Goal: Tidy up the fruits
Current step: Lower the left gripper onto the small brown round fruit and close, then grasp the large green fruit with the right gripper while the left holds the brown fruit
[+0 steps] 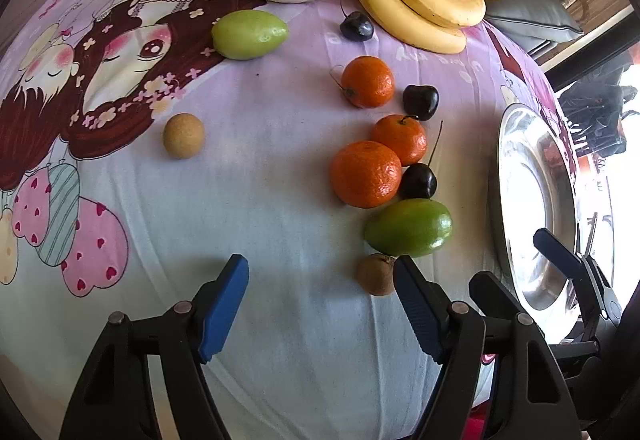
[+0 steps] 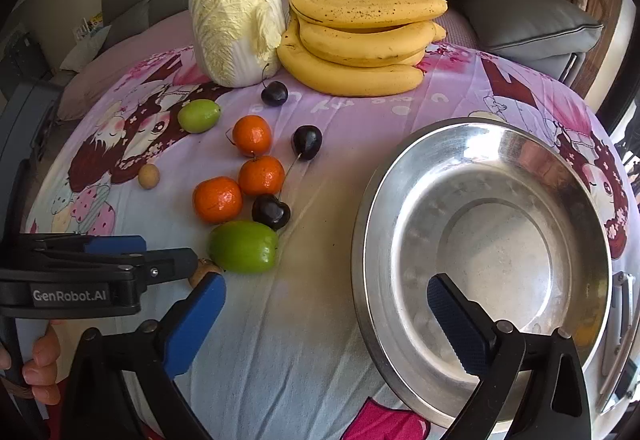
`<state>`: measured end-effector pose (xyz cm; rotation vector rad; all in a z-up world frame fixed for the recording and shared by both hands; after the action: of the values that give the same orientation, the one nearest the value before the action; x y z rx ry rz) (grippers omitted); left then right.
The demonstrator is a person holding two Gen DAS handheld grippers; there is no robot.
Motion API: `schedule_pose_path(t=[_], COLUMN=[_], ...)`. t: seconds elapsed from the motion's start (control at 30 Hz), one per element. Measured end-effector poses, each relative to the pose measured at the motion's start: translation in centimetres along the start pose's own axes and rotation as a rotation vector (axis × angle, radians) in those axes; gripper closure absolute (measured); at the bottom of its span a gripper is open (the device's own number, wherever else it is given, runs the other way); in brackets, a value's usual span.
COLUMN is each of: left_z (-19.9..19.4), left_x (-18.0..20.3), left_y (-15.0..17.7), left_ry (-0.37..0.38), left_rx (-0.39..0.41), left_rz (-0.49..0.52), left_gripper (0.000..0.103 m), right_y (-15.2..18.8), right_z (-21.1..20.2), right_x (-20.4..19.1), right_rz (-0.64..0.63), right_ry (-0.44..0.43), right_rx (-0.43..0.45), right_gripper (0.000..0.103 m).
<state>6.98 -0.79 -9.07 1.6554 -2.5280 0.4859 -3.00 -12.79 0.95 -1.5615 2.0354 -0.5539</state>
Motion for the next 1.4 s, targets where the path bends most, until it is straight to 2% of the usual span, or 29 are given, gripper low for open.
schedule_pose_path(t=[0.1,0.13,0.27,0.47,0.57,0.73,0.8,1.13,1.27,1.4], left_z=[0.4,0.6,1.4,2.3,2.4,2.2,1.8,0.0,-0.1,-0.1], left_x=[0.9,1.2,2.4,3.4,3.7,3.6,3.1,-1.2,-2.0,-2.3], left_y=[-0.4,-0.5,-1.0,-1.2,-1.0,-0.8,-0.6,-0.2,-0.3,-0.3], left_ry=[0.016,0.022,0.036,0.065,0.096,0.116,0.117,0.094,0.089,0.080], left_rx=[-0.008,-0.012,-0.022,-0.035,-0.038,-0.031,-0.026,0.010,0.014,0.017], left_rz=[0.013,0.020,0.037,0.042,0.040,0.033,0.024,-0.057,-0.081,-0.081], left_gripper=[0.033,0.040,0.047,0.066,0.076,0.076,0.076,0.076,0.076,0.076], right_y=[0.0,0.0,0.2,0.4,0.5,0.6,0.5,-0.2,-0.1,0.2], right_z=[0.0,0.0,0.2,0.3,0.4,0.5,0.5,0.0,0.4,1.3], right_x=[0.1,0.2,0.3,0.0,-0.2,-0.5,-0.8,-1.8,-3.6,-4.8], right_rz=[-0.009,-0.003,0.010,-0.003,-0.012,-0.019,-0.023,-0.055,-0.085,-0.110], right_ry=[0.026,0.023,0.006,0.003,-0.001,-0.009,-0.016,-0.003,-0.046,-0.049], right_rx=[0.008,0.004,-0.010,-0.019,-0.022,-0.024,-0.022,0.012,-0.005,-0.029], right_gripper=[0.010,0.011,0.020,0.029,0.030,0.033,0.037,0.039,0.039,0.039])
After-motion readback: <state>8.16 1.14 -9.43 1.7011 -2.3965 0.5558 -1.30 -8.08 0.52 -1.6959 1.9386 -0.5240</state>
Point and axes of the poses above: each gripper's, at about its wrist camera, not at the fingertips, and z roughly the way its jaws point, x to its right, y to its underside, the point moved 8 cm from there along z, roughly the way its jaws point, and after that the axes turned 7 degrees about z, right-handed, at the moved point
